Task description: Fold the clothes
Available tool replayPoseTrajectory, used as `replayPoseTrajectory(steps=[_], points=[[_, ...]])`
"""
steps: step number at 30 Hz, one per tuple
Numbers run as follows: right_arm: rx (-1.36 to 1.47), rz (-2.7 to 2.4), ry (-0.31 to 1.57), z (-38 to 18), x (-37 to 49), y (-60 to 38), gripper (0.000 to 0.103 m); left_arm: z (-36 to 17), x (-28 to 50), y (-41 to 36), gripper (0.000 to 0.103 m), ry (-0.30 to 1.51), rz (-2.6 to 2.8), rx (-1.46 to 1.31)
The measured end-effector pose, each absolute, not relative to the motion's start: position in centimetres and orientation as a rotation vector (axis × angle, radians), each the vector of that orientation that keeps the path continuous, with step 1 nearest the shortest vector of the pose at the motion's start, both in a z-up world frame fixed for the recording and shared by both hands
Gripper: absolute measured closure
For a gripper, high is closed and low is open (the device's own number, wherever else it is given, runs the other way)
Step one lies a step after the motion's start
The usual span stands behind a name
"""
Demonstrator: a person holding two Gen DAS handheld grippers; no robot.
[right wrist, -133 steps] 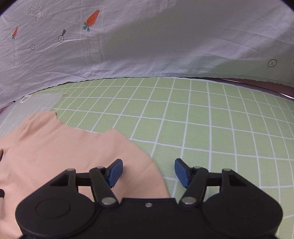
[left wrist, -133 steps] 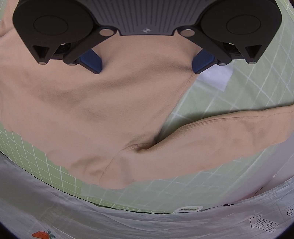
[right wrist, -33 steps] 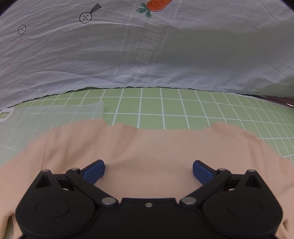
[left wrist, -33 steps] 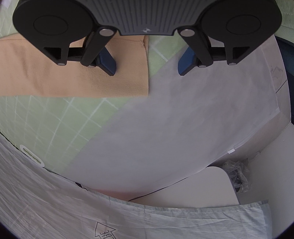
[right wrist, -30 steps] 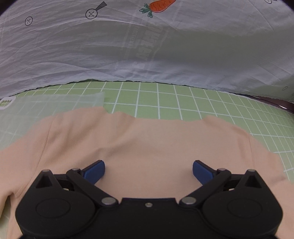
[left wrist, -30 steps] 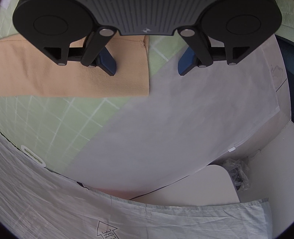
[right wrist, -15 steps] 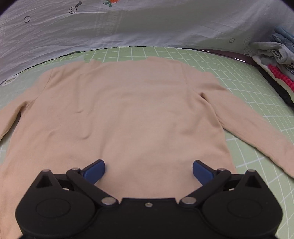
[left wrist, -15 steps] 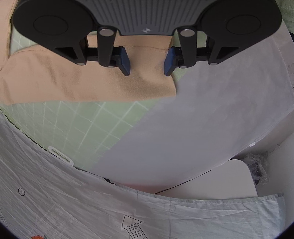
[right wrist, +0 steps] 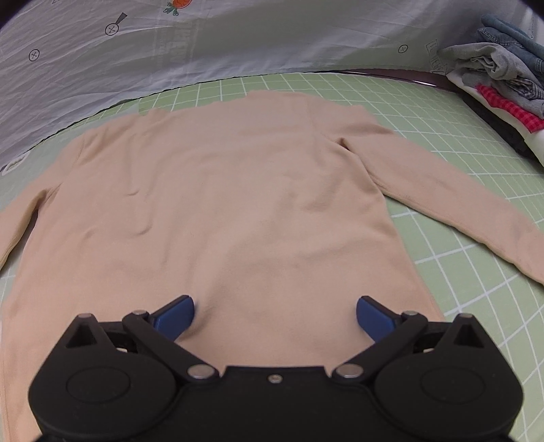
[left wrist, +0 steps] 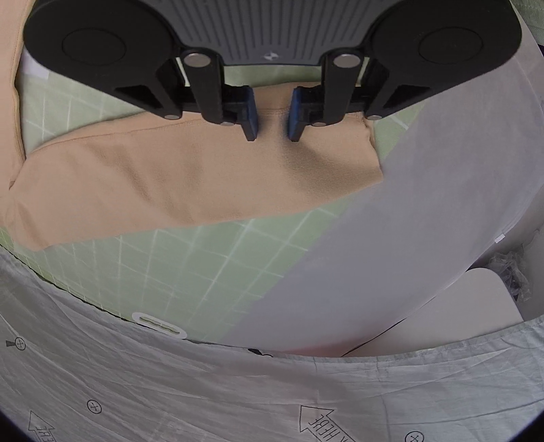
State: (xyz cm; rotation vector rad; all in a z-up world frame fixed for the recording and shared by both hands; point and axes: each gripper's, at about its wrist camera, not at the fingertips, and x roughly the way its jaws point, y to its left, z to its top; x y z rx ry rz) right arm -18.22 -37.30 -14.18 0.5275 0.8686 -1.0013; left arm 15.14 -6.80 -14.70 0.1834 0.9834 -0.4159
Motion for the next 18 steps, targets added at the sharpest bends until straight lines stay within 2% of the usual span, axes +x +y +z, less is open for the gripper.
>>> replayPoseTrajectory(steps=[6, 14, 15, 17, 18], points=[[0.523, -0.998, 0.856, -14.3, -18.3, -37.2, 0.0, -12.5, 14.5, -9.4, 0.098, 0.964, -0.509, 0.173], [0.527, -1.005, 0.843, -14.4, -18.5, -37.1, 0.0, -7.5, 10.9, -16.3, 0.098, 0.917, -0.919, 0.02], [0.528, -1.006, 0.842, -14.4, -18.5, -37.1, 0.0, -7.4, 10.3, -17.1, 0.094, 0.915, -0.965, 0.018], [0.53, -1.01, 0.839, -14.4, -18.5, -37.1, 0.0, -7.2, 9.0, -18.5, 0.079, 0.912, -1.045, 0.021], [0.532, -1.011, 0.838, -14.4, -18.5, -37.1, 0.0, -7.3, 8.5, -18.8, 0.062, 0.91, -1.049, 0.046]])
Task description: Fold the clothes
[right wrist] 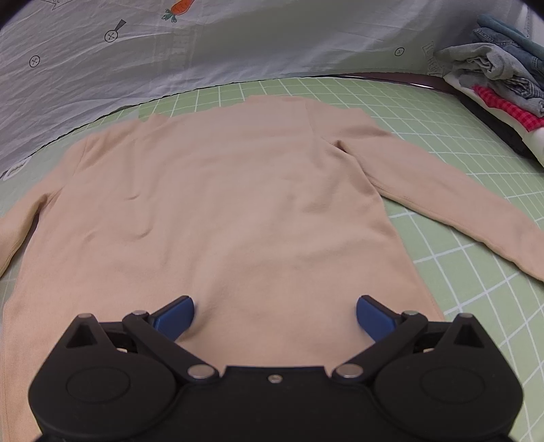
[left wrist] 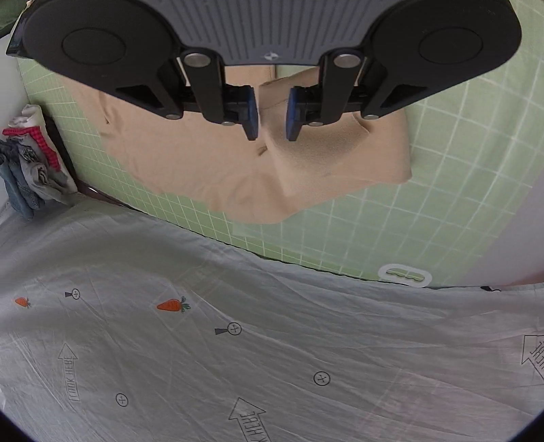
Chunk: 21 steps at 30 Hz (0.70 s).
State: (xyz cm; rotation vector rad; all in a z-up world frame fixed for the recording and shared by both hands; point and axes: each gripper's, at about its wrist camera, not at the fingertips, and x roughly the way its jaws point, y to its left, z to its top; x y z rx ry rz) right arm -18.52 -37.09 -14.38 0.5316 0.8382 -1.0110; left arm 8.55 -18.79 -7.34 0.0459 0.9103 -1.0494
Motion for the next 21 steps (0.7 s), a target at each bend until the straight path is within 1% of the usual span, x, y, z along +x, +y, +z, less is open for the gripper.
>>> replayPoseTrajectory(steps=[1, 2, 5, 7, 10, 14, 15, 17, 19, 20, 21], points=[[0.532, -1.012, 0.838, -14.4, -18.5, -37.1, 0.0, -7.6, 8.2, -19.0, 0.048, 0.909, -1.048, 0.07], [0.531, -1.014, 0.837, -14.4, -18.6, -37.0, 0.0, -7.8, 8.1, -18.9, 0.045, 0.91, -1.03, 0.087], [0.522, -1.017, 0.84, -14.2, -18.5, -36.8, 0.0, -8.7, 8.7, -18.0, 0.043, 0.947, -0.97, 0.09], [0.5, -1.017, 0.842, -13.9, -18.3, -36.6, 0.0, -9.3, 9.4, -17.5, 0.039, 0.965, -0.896, 0.126], [0.452, -1.015, 0.829, -13.2, -17.2, -36.5, 0.0, -10.4, 10.3, -16.6, 0.039, 1.001, -0.792, 0.19], [0.418, -0.962, 0.79, -12.0, -14.5, -36.3, 0.002, -12.3, 11.1, -15.4, 0.039, 1.08, -0.714, 0.177], [0.407, -0.941, 0.787, -11.8, -13.6, -36.1, 0.006, -12.7, 11.2, -15.2, 0.039, 1.094, -0.694, 0.181], [0.389, -0.888, 0.782, -11.5, -11.5, -35.7, 0.009, -13.2, 11.4, -14.8, 0.039, 1.106, -0.668, 0.192], [0.377, -0.827, 0.778, -11.3, -9.3, -35.1, 0.02, -13.6, 11.7, -14.4, 0.039, 1.115, -0.655, 0.19], [0.378, -0.792, 0.777, -11.2, -8.2, -34.7, 0.023, -13.8, 11.8, -14.2, 0.039, 1.121, -0.654, 0.187], [0.379, -0.758, 0.775, -11.2, -7.0, -34.3, 0.032, -13.9, 12.0, -14.1, 0.039, 1.126, -0.653, 0.184]])
